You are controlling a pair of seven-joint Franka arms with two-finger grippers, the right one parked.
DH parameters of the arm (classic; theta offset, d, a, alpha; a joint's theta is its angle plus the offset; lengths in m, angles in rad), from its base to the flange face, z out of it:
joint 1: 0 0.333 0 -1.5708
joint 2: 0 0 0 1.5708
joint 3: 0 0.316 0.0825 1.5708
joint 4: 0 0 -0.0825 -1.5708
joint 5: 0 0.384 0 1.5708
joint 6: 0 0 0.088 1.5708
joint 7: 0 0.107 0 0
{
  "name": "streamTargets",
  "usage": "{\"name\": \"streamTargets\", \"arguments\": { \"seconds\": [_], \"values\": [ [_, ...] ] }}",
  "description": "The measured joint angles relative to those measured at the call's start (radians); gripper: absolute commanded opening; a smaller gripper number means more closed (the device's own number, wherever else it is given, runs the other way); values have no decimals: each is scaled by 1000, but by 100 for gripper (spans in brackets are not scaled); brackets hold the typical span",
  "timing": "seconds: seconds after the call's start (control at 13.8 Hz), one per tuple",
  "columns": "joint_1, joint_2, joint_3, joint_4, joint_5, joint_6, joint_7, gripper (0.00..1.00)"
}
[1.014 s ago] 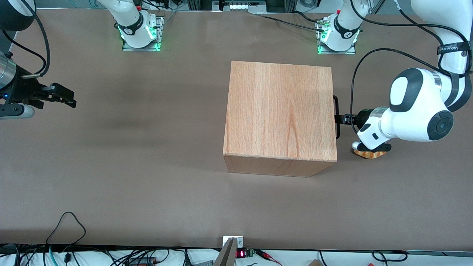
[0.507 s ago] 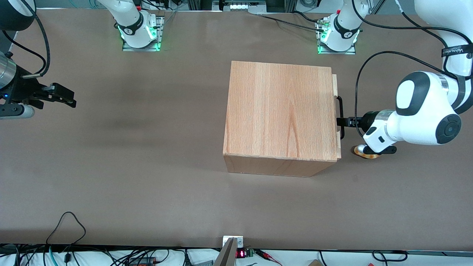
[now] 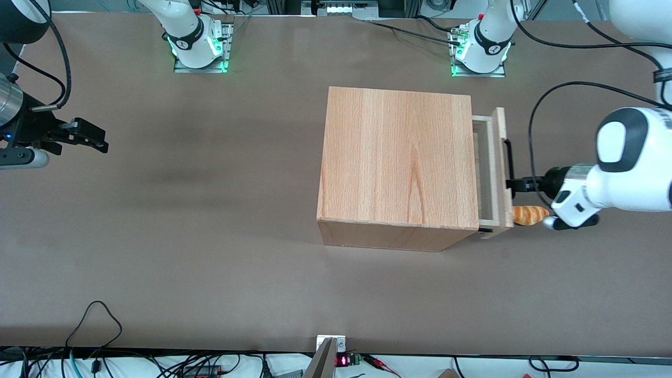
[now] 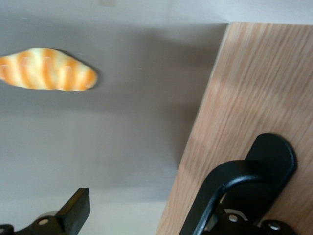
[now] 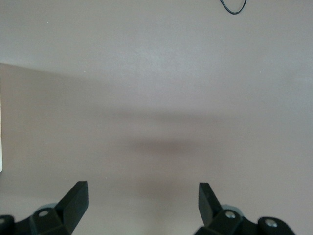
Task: Open top drawer with left arm
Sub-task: 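Pull the handle with the left gripper, sliding the drawer out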
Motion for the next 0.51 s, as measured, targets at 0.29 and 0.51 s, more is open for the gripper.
{"name": "streamTargets", "arguments": {
  "seconds": [0.29, 0.51],
  "values": [
    [24, 1, 1, 2, 6, -5, 1, 100],
    [29, 2, 1, 7, 19, -12, 0, 100]
  ]
}}
